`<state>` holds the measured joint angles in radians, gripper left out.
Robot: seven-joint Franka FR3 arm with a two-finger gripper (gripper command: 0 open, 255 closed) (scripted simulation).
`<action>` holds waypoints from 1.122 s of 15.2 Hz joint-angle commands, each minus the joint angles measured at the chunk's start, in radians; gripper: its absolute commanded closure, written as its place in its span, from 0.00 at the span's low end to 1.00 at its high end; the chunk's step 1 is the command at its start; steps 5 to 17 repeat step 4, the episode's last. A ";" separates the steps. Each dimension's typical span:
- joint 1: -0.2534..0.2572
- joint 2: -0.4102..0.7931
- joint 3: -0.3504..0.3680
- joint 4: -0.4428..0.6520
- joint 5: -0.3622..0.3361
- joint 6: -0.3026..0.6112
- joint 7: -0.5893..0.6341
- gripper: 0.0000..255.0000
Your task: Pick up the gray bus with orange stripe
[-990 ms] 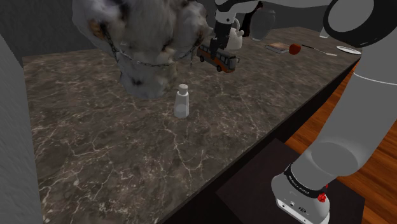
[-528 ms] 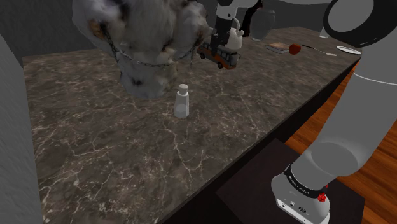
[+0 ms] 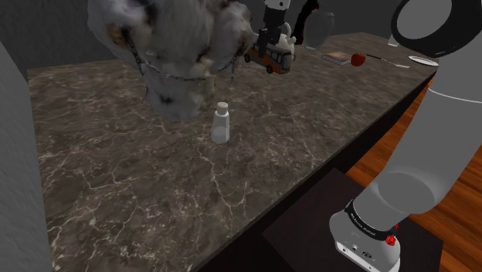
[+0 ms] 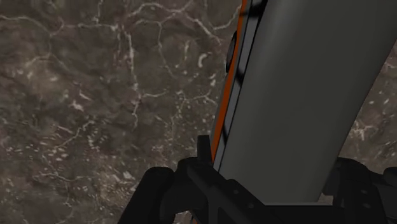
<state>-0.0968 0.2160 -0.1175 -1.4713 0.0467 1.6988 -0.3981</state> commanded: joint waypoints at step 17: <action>-0.001 0.007 0.000 0.056 0.001 -0.047 0.001 1.00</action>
